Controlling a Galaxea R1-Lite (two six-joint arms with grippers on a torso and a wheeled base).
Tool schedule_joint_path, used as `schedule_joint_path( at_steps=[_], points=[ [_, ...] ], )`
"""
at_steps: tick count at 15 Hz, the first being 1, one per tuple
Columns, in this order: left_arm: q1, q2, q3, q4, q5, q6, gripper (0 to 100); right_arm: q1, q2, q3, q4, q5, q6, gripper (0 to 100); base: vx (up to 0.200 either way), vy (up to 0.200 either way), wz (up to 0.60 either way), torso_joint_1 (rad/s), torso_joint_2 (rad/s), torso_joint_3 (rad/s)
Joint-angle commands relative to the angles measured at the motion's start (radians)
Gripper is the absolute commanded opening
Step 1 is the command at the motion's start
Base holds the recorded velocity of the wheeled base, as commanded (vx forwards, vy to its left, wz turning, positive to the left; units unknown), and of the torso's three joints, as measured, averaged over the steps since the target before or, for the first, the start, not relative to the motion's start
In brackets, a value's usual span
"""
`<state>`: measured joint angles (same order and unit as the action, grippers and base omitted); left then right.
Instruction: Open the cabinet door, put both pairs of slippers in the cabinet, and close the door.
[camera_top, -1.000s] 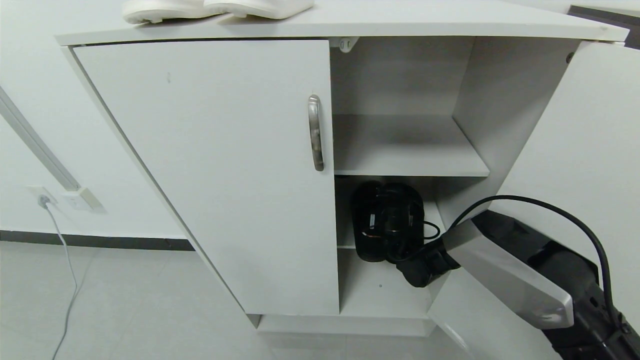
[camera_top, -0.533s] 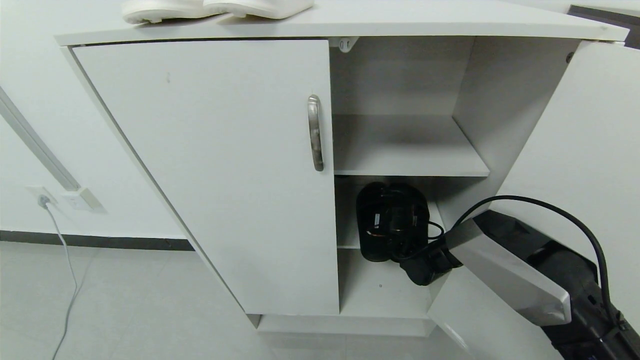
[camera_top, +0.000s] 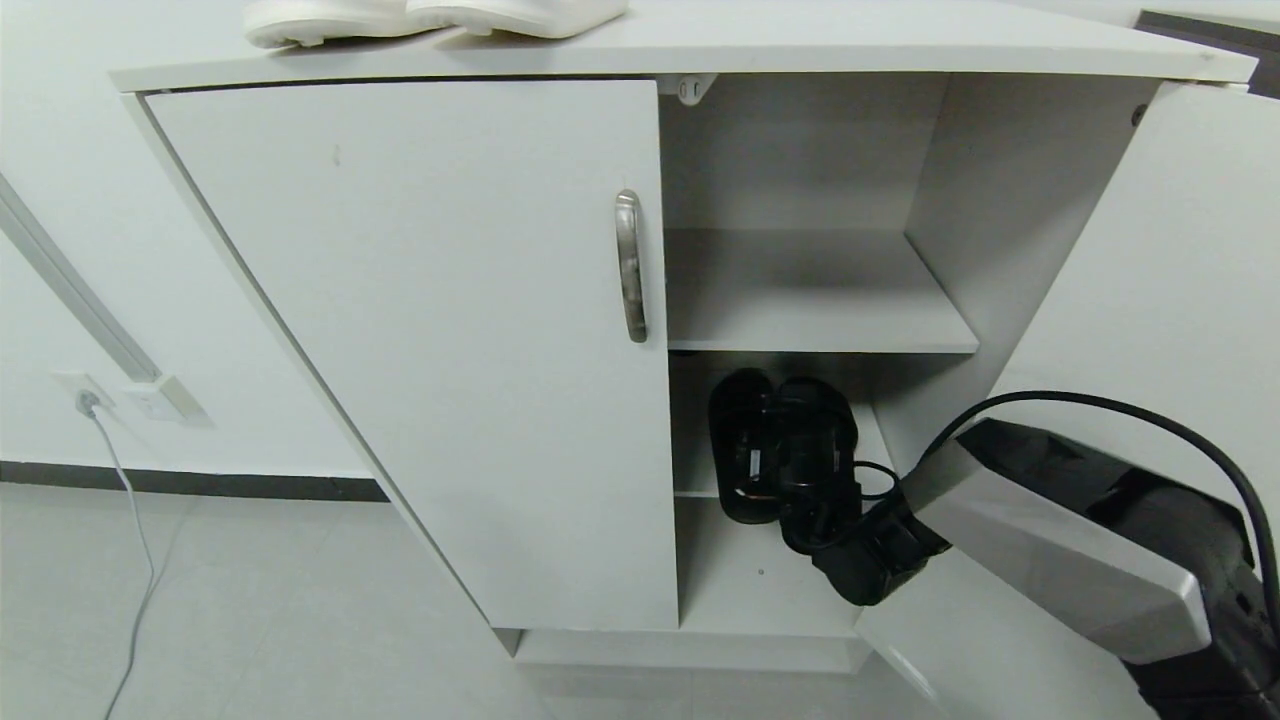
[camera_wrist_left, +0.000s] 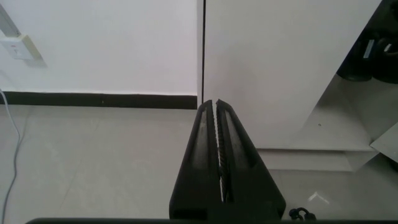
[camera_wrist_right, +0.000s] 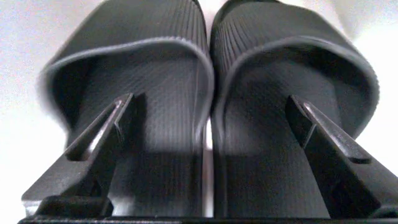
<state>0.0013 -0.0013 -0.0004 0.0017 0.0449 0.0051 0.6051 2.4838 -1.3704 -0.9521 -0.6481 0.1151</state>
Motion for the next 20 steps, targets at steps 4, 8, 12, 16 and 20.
schedule_joint_path(
  at_steps=[4,8,12,16,20],
  points=[
    [0.0,0.001,0.0,0.0,-0.002,0.001,0,0.091,-0.207,0.326,-0.148,-0.045,0.003,100,0.0,0.0,0.0,0.0,0.0,0.0],
    [0.0,0.001,0.0,0.0,-0.002,0.001,0,0.151,-0.356,0.579,-0.218,-0.042,0.003,100,0.0,0.0,0.0,0.0,0.0,0.0],
    [0.0,0.001,0.0,0.0,-0.002,-0.001,0,0.174,-0.405,0.639,-0.218,-0.039,0.001,100,0.0,0.0,0.0,0.0,0.0,0.0],
    [0.0,0.001,0.0,0.0,-0.002,0.001,0,0.174,-0.405,0.659,-0.237,-0.042,0.003,100,-0.05,0.0,0.0,0.001,0.0,-0.002],
    [0.0,0.001,-0.001,0.0,-0.003,-0.001,0,0.177,-0.404,0.674,-0.251,-0.042,0.003,100,-0.2,0.0,0.0,0.0,0.0,0.004]
  ],
)
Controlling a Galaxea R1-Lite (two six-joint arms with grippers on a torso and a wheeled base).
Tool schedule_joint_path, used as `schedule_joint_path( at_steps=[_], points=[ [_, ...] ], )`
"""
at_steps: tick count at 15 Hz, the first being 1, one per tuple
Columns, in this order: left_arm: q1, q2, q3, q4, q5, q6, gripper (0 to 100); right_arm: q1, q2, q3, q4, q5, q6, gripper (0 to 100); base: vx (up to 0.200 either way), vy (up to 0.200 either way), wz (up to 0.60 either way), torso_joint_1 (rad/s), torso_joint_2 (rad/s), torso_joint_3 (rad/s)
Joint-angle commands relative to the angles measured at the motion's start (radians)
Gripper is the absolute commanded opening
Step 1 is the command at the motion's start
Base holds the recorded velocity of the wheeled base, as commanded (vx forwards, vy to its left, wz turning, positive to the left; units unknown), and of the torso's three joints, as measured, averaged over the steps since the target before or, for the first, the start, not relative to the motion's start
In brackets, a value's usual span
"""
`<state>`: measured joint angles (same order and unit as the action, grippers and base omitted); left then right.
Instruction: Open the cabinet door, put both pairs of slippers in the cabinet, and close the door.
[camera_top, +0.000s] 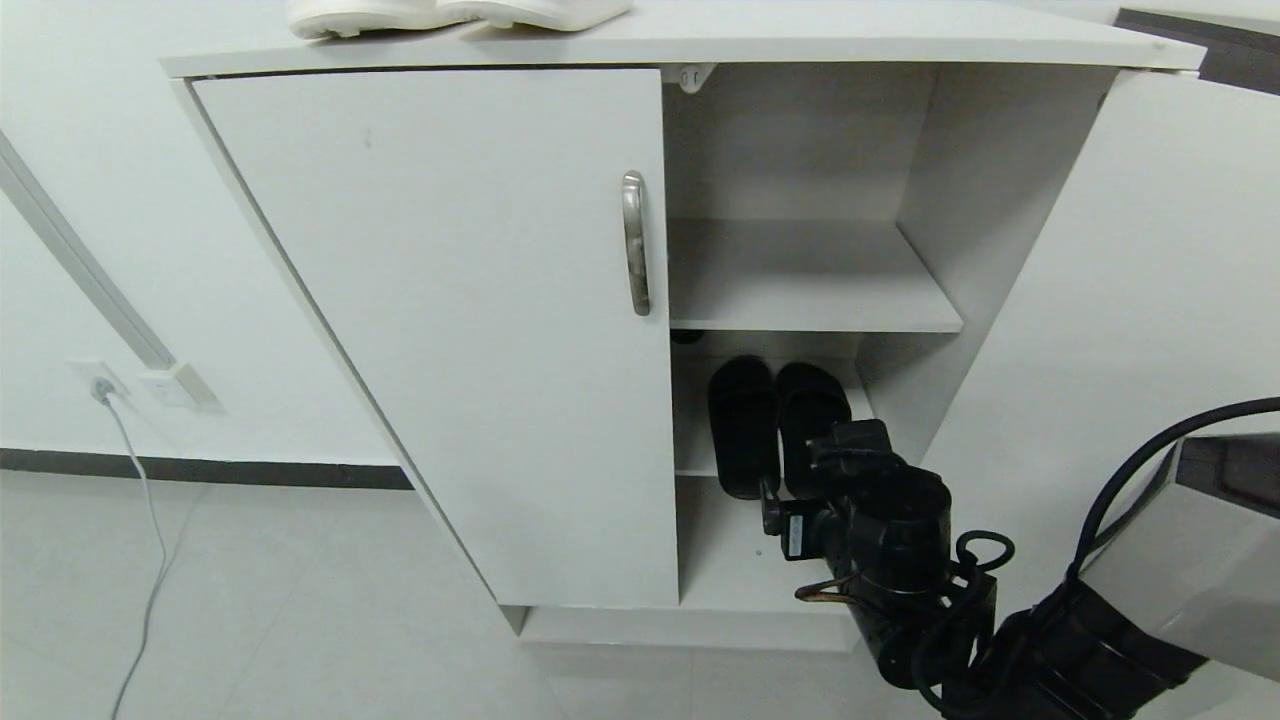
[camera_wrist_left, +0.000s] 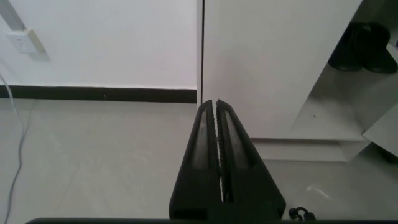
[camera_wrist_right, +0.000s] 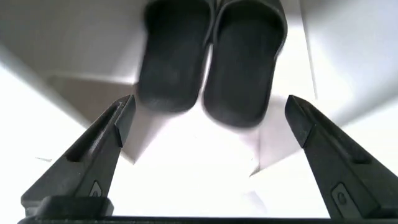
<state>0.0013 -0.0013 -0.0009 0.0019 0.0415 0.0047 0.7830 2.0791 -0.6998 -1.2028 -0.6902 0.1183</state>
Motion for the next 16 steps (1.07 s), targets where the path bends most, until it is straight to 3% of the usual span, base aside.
schedule_joint_path(
  at_steps=[1,11,16],
  points=[
    [0.0,0.001,0.001,0.0,0.001,0.0,0,-0.001,0.001,0.008,-0.004,0.0,0.0,100,-0.2,0.0,0.0,0.002,0.01,0.002],
    [0.0,0.001,-0.001,0.001,-0.002,0.003,0,-0.001,0.001,0.025,-0.008,0.0,0.001,100,0.0,0.0,0.0,0.0,0.0,0.0],
    [0.0,0.001,-0.001,0.003,-0.002,0.005,0,-0.001,0.006,0.025,-0.008,-0.002,0.001,100,0.0,0.0,0.0,0.001,0.0,0.174]
  ],
)
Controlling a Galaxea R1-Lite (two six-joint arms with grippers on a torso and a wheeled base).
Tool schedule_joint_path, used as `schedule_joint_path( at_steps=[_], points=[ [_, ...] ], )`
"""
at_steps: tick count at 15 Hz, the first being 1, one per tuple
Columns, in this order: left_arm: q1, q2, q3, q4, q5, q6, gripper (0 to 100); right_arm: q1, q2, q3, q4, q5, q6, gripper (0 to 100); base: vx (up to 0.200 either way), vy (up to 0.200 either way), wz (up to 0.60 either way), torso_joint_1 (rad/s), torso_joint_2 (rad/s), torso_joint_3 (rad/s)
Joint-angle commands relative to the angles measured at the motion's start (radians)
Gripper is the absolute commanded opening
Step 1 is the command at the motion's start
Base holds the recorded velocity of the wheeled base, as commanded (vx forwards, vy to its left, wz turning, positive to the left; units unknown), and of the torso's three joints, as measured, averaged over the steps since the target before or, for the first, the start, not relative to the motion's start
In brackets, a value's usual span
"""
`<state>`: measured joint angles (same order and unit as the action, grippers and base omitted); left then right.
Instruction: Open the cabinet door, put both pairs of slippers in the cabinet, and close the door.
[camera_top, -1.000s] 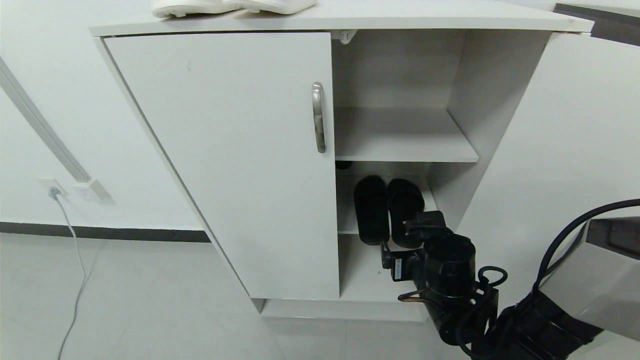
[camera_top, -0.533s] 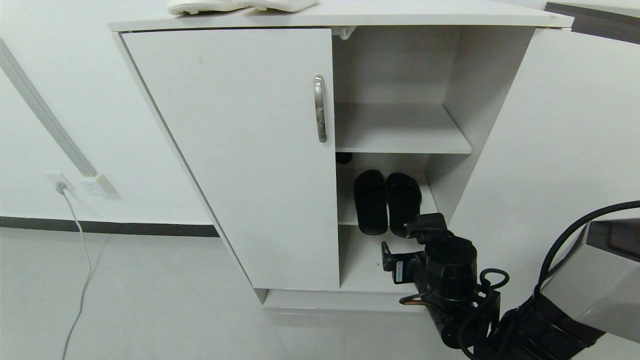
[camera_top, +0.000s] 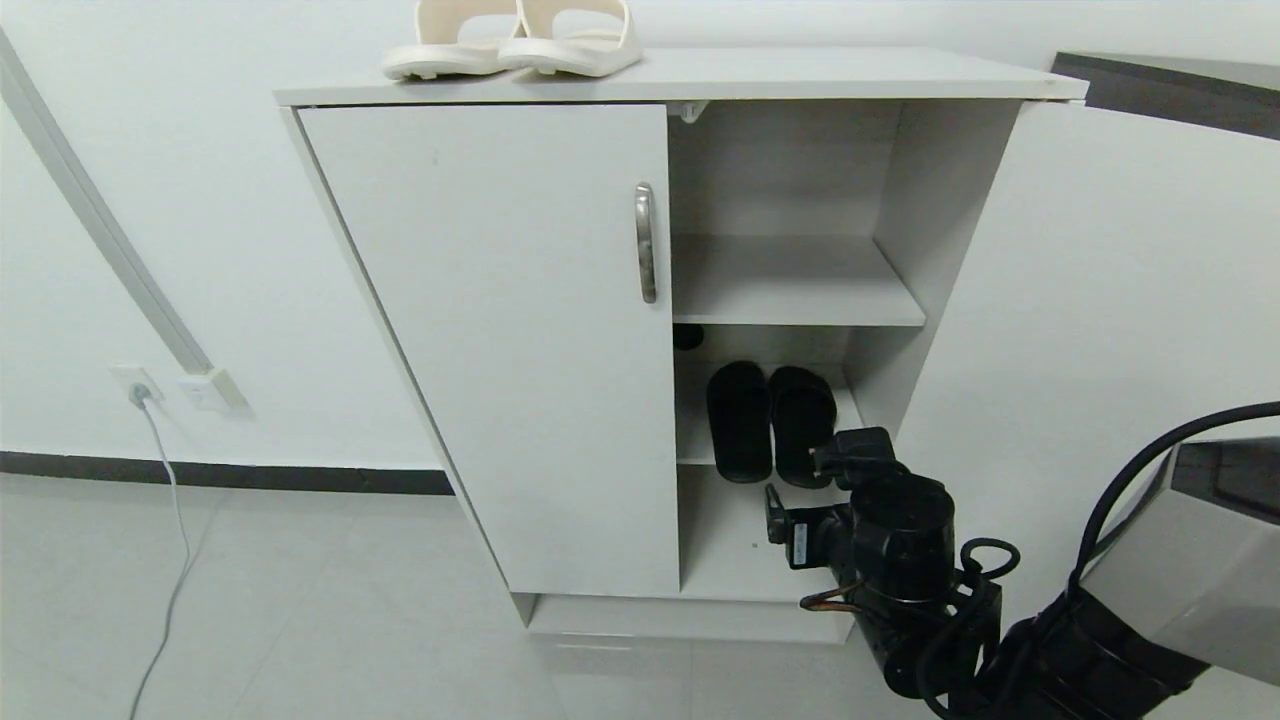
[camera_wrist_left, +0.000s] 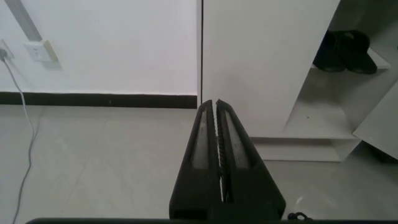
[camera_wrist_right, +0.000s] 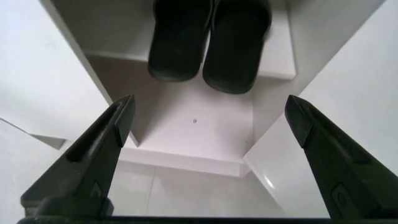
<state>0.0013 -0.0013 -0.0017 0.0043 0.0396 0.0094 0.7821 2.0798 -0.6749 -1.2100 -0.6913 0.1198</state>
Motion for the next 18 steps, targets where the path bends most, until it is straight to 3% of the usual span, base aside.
schedule_joint_path(
  at_steps=[1,6,14,18],
  points=[
    [0.0,0.001,0.0,0.0,0.0,0.0,0,0.0,0.006,0.0,0.0,-0.001,0.0,100,0.0,0.0,0.0,-0.002,0.0,0.193],
    [0.0,0.001,0.002,-0.003,0.003,-0.003,0,-0.003,0.019,0.003,-0.002,-0.001,0.0,100,0.0,0.0,0.0,0.002,0.0,0.176],
    [0.0,0.001,0.002,-0.003,0.002,-0.003,0,-0.004,0.031,0.005,-0.034,-0.001,0.0,100,0.0,0.0,0.0,0.0,0.0,0.0],
    [0.0,0.001,0.002,-0.003,0.002,-0.003,0,-0.004,0.031,0.014,-0.036,-0.001,0.0,100,0.0,0.2,0.0,0.005,0.0,0.005]
  ],
)
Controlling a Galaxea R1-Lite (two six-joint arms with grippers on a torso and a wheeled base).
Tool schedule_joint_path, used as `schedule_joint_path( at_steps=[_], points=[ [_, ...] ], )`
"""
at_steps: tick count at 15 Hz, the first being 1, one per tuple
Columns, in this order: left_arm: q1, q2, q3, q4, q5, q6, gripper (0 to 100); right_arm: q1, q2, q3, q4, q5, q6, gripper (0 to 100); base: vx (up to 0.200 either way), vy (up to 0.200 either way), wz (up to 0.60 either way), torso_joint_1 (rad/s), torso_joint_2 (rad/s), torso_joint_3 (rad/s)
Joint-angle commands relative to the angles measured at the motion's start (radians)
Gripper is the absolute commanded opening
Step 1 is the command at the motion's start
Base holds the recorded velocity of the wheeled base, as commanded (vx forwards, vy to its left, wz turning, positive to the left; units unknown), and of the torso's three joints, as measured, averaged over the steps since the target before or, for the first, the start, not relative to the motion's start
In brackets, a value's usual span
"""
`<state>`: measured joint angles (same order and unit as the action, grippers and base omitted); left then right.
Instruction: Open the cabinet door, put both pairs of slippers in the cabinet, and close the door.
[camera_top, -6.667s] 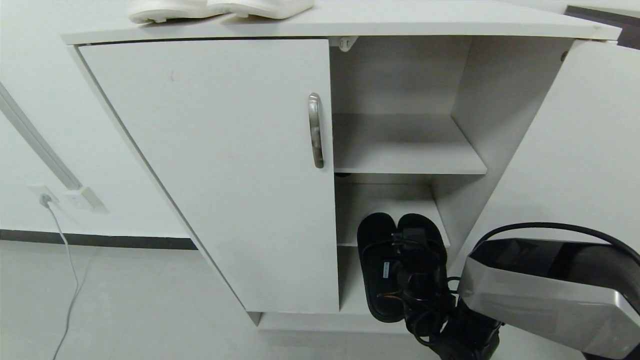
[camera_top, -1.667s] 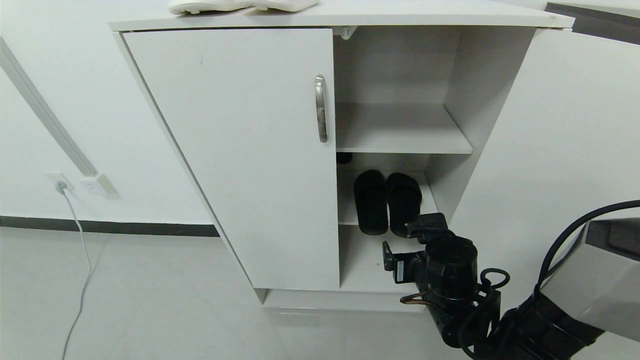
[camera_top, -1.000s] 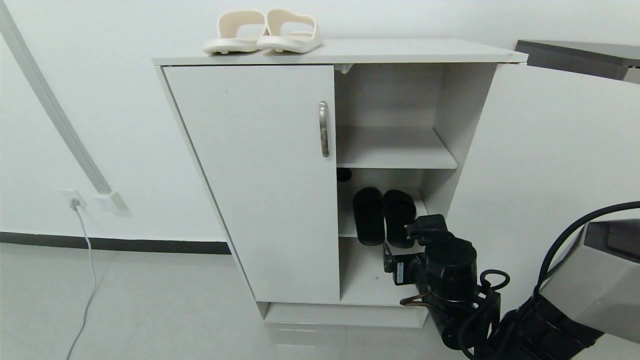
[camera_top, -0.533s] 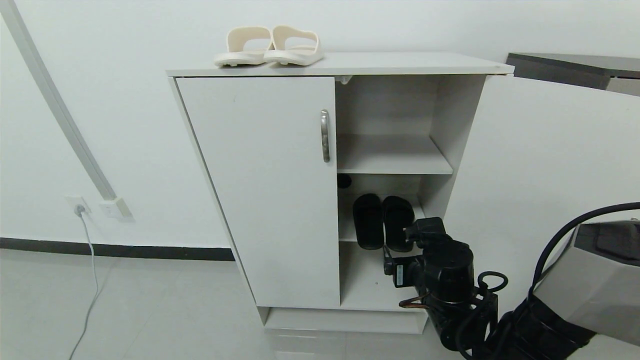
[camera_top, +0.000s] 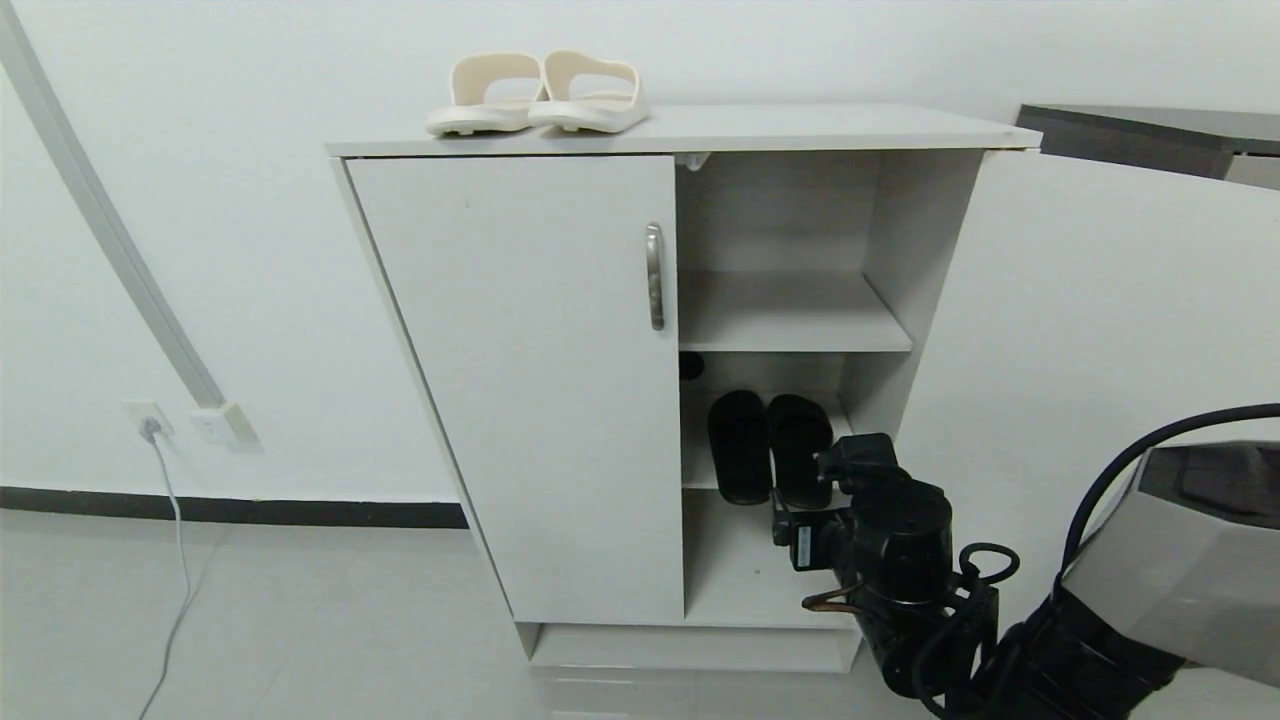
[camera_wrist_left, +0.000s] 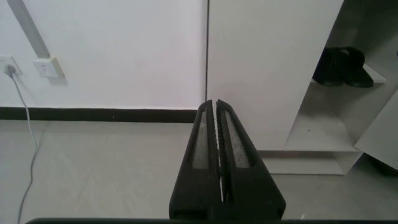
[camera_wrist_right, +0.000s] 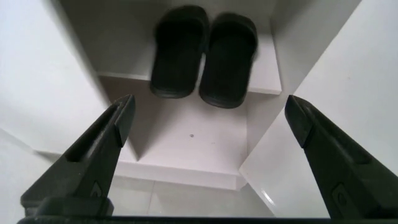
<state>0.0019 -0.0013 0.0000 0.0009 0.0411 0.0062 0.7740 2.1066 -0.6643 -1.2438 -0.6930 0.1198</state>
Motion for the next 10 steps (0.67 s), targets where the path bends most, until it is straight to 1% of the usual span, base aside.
schedule_joint_path(
  at_steps=[1,5,7,10],
  points=[
    [0.0,0.001,0.0,0.001,0.0,0.0,0,0.002,0.004,0.005,-0.003,0.001,0.0,100,0.0,0.2,0.0,0.002,0.0,0.002],
    [0.0,0.001,0.0,0.001,0.0,0.0,0,-0.006,0.001,0.034,-0.042,0.007,-0.011,100,0.0,0.2,0.0,0.005,0.01,0.005],
    [0.0,0.001,0.0,0.001,0.002,0.0,0,-0.007,0.001,0.061,-0.069,0.01,-0.063,100,0.0,0.2,0.0,0.002,0.0,-0.002],
    [0.0,0.001,0.0,0.001,0.002,0.0,0,-0.006,0.004,0.064,-0.08,0.013,-0.065,100,0.0,0.2,0.0,0.004,0.01,0.002]
  ],
)
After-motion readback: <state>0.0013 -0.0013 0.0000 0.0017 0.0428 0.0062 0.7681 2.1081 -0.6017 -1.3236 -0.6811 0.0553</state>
